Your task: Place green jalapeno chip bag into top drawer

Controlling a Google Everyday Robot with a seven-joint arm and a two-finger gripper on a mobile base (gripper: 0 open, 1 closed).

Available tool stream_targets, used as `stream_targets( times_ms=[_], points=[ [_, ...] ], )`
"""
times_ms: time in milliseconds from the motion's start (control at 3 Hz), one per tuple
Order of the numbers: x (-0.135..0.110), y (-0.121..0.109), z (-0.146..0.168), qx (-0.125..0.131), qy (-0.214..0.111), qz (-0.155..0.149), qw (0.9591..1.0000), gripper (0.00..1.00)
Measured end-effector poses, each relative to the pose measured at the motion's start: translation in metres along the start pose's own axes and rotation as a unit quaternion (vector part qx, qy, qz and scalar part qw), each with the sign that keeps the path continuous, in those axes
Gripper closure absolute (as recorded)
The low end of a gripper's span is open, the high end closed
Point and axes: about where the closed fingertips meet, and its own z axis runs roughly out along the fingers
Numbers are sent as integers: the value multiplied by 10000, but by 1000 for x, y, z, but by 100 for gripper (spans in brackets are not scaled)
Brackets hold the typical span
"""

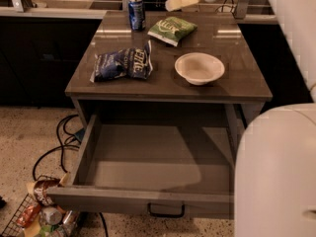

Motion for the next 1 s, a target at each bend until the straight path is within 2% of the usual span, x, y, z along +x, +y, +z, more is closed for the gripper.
stream_targets(
  times_ms=[333,667,1000],
  points=[
    [-12,5,46,37,-270,715,9971,0],
    [-15,21,78,149,-162,1193,9926,0],
    [-12,43,108,237,128,1769,9839,0]
  ],
)
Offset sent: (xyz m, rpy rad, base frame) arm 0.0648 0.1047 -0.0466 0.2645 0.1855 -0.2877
